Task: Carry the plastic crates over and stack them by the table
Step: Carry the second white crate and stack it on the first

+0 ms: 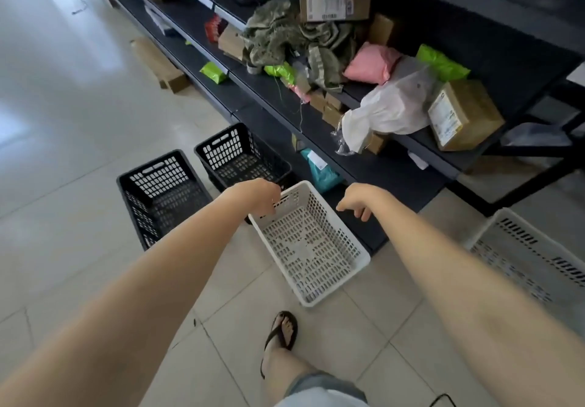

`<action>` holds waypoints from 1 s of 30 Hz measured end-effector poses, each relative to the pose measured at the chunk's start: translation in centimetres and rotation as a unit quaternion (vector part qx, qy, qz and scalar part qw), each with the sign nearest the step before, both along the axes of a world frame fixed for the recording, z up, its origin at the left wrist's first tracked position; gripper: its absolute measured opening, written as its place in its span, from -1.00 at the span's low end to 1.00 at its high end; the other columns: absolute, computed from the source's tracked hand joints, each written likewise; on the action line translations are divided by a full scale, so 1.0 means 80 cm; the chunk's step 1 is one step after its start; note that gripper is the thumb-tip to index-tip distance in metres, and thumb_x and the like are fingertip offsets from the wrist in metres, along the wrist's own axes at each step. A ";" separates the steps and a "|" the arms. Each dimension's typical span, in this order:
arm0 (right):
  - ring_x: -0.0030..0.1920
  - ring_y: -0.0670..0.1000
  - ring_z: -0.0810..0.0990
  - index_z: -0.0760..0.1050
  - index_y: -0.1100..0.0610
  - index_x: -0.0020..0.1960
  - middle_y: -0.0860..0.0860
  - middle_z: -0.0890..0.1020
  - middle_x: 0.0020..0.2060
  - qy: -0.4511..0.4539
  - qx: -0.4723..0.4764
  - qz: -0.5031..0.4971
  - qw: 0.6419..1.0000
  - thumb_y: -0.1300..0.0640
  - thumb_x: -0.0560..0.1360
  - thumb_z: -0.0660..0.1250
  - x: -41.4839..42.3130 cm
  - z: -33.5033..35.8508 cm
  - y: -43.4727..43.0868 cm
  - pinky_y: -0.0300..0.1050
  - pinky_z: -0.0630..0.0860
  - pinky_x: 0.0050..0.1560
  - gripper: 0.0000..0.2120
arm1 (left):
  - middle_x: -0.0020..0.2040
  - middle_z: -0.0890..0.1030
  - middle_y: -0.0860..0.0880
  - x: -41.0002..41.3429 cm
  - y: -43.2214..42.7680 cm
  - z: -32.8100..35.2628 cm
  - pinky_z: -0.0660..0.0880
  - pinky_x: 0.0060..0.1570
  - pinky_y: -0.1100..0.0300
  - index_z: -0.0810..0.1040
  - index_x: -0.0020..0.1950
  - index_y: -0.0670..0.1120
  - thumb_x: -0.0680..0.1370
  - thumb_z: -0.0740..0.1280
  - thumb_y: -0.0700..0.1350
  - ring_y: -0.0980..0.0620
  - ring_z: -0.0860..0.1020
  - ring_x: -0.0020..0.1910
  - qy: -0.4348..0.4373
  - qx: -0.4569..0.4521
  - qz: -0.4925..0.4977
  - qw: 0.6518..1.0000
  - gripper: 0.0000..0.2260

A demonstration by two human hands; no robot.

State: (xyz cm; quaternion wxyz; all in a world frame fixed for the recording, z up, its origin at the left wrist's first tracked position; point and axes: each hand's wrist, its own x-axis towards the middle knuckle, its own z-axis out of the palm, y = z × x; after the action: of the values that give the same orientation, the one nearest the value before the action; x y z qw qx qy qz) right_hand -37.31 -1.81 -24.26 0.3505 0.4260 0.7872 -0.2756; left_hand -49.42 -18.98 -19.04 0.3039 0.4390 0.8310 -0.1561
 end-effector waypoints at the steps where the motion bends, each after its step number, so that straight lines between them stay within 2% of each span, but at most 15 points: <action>1: -0.17 0.10 0.63 0.41 0.19 0.30 0.12 0.56 -0.15 0.009 0.004 0.002 1.000 -0.08 0.47 0.30 0.001 0.004 -0.001 -0.04 0.57 -0.12 -0.50 | 0.27 0.51 -0.11 -0.001 -0.003 0.001 0.49 0.15 0.01 0.40 0.38 -0.07 0.56 0.25 -0.10 -0.13 0.49 0.22 -0.003 0.002 0.002 1.000 -0.63; 4: -0.20 0.09 0.64 0.45 0.19 0.21 0.10 0.58 -0.19 -0.007 0.012 -0.056 0.998 -0.10 0.44 0.31 -0.024 -0.009 0.028 -0.05 0.57 -0.10 -0.54 | 0.25 0.53 -0.10 -0.055 0.031 -0.012 0.49 0.16 0.03 0.41 0.36 -0.07 0.55 0.26 -0.08 -0.12 0.50 0.20 -0.036 -0.006 -0.054 0.998 -0.63; 9: -0.23 0.08 0.63 0.42 0.17 0.14 0.09 0.58 -0.19 0.007 0.020 -0.043 0.999 -0.09 0.44 0.30 -0.020 -0.015 0.041 -0.03 0.59 0.00 -0.59 | 0.24 0.53 -0.11 -0.082 0.020 -0.029 0.42 -0.02 0.11 0.43 0.34 -0.07 0.52 0.28 -0.08 -0.12 0.50 0.17 -0.024 0.013 -0.045 0.999 -0.62; 12: -0.26 0.07 0.60 0.42 0.13 0.08 0.09 0.57 -0.20 0.018 0.023 -0.066 0.997 -0.06 0.47 0.29 -0.018 -0.022 0.047 -0.10 0.58 -0.11 -0.69 | 0.26 0.53 -0.09 -0.106 0.020 -0.048 0.43 0.07 0.09 0.45 0.33 -0.07 0.51 0.29 -0.06 -0.11 0.49 0.20 -0.030 -0.006 -0.051 0.998 -0.62; 14: -0.26 0.08 0.60 0.47 0.18 -0.05 0.10 0.58 -0.21 0.014 0.034 -0.100 0.994 -0.02 0.48 0.28 -0.020 -0.042 0.057 -0.13 0.57 -0.19 -0.74 | 0.27 0.53 -0.09 -0.141 0.049 -0.068 0.43 0.15 0.08 0.46 0.31 -0.07 0.51 0.31 -0.05 -0.11 0.49 0.23 -0.044 -0.015 -0.081 0.996 -0.63; 17: -0.35 0.08 0.54 0.46 0.18 -0.27 0.11 0.57 -0.29 -0.004 0.036 -0.139 0.990 0.05 0.48 0.24 -0.013 -0.078 0.052 -0.20 0.40 -0.38 -0.76 | 0.24 0.57 -0.11 -0.182 0.089 -0.110 0.43 0.16 0.08 0.50 0.26 -0.08 0.50 0.33 -0.04 -0.13 0.52 0.21 -0.066 -0.017 -0.136 0.988 -0.66; 20: -0.21 0.13 0.56 0.51 0.22 -0.04 0.15 0.59 -0.11 -0.011 0.003 -0.199 0.980 0.10 0.51 0.22 -0.006 -0.117 0.037 -0.16 0.44 -0.26 -0.80 | 0.25 0.57 -0.11 -0.216 0.125 -0.161 0.46 0.23 0.02 0.49 0.29 -0.05 0.52 0.32 -0.05 -0.15 0.53 0.22 -0.077 -0.029 -0.189 0.979 -0.66; 23: -0.02 0.12 0.54 0.55 0.22 0.00 0.15 0.60 -0.08 -0.014 -0.005 -0.258 0.966 0.12 0.52 0.23 -0.001 -0.173 0.013 -0.18 0.42 -0.16 -0.80 | 0.27 0.55 -0.11 -0.243 0.152 -0.224 0.47 0.21 -0.01 0.43 0.34 -0.05 0.53 0.29 -0.06 -0.15 0.52 0.24 -0.079 -0.051 -0.252 0.963 -0.63; 25: 0.12 0.15 0.55 0.52 0.21 0.17 0.15 0.60 0.10 -0.027 -0.009 -0.295 0.955 0.12 0.52 0.22 0.001 -0.216 -0.004 -0.12 0.45 0.04 -0.71 | 0.28 0.52 -0.14 -0.259 0.163 -0.273 0.49 0.18 -0.02 0.40 0.36 -0.07 0.54 0.27 -0.07 -0.16 0.51 0.23 -0.070 -0.057 -0.287 0.954 -0.62; 27: 0.19 0.16 0.53 0.45 0.20 0.28 0.15 0.57 0.19 -0.040 -0.015 -0.343 0.939 0.11 0.52 0.22 0.002 -0.260 -0.020 -0.05 0.47 0.16 -0.64 | 0.27 0.50 -0.15 -0.272 0.170 -0.323 0.49 0.17 -0.04 0.38 0.37 -0.08 0.54 0.27 -0.07 -0.16 0.52 0.22 -0.068 -0.068 -0.316 0.944 -0.61; 30: 0.19 0.17 0.51 0.40 0.17 0.30 0.15 0.53 0.21 -0.055 -0.002 -0.383 0.922 0.07 0.51 0.26 0.007 -0.327 -0.040 -0.02 0.48 0.16 -0.61 | 0.24 0.50 -0.13 -0.283 0.175 -0.398 0.51 0.14 -0.06 0.37 0.37 -0.07 0.54 0.27 -0.07 -0.15 0.52 0.19 -0.070 -0.080 -0.337 0.936 -0.60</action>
State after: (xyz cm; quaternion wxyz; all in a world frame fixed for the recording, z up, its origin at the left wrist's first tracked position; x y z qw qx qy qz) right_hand -36.78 -5.05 -50.45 0.2620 0.7086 0.5431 -0.3664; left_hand -72.07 -4.97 -50.84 0.3248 0.6770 0.5962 -0.2841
